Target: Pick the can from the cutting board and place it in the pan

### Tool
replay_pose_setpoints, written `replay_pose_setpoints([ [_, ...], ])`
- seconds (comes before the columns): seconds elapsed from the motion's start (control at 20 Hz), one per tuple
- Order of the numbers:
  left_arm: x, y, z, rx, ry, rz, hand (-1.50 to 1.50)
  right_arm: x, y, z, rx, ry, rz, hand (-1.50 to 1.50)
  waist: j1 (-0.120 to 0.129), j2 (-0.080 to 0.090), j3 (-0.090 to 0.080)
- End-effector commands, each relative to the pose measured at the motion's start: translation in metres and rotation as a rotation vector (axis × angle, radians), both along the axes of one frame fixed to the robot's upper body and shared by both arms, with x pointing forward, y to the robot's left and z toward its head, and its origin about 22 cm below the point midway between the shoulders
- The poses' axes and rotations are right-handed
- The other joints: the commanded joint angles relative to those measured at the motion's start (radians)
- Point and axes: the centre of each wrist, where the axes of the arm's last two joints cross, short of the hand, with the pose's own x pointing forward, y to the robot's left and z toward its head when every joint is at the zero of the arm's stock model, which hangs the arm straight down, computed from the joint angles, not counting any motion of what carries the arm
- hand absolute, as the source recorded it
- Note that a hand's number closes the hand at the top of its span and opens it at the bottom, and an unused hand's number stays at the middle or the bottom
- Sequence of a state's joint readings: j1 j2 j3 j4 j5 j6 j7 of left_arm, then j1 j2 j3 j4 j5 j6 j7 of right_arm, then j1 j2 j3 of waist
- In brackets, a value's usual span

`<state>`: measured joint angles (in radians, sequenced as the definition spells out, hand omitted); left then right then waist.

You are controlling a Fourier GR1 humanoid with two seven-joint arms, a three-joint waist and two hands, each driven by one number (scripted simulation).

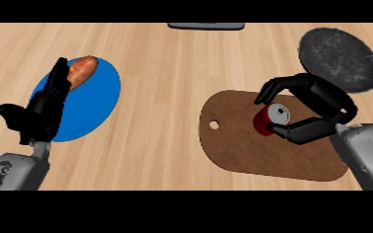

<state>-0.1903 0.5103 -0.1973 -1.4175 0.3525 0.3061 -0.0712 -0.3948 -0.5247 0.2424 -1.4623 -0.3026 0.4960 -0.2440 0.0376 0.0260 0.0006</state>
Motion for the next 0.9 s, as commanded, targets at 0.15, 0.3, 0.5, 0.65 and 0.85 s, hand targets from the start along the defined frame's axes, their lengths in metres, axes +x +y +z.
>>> replay_pose_setpoints([
  [0.15,0.011,-0.023,0.006,-0.033,-0.019,-0.044,0.0,0.019,-0.104,0.02,0.014,-0.221,0.022,-1.5,-0.014,-0.006,0.005],
  [0.3,0.023,-0.018,0.012,-0.044,-0.003,-0.039,0.0,0.028,-0.128,0.045,-0.064,-0.239,0.065,-1.5,-0.011,-0.008,0.002],
  [0.5,0.013,-0.03,-0.001,-0.055,0.017,-0.062,0.0,0.028,-0.133,0.127,-0.309,-0.329,0.116,-1.5,0.006,-0.011,0.001],
  [0.65,0.023,-0.039,0.012,-0.065,-0.02,-0.055,0.0,0.024,-0.129,0.159,-0.451,-0.369,0.152,-1.5,-0.003,-0.015,0.0],
  [0.85,0.027,-0.035,0.016,-0.037,0.0,-0.082,0.0,0.043,-0.104,0.16,-0.487,-0.38,0.169,-1.5,0.004,-0.015,-0.001],
])
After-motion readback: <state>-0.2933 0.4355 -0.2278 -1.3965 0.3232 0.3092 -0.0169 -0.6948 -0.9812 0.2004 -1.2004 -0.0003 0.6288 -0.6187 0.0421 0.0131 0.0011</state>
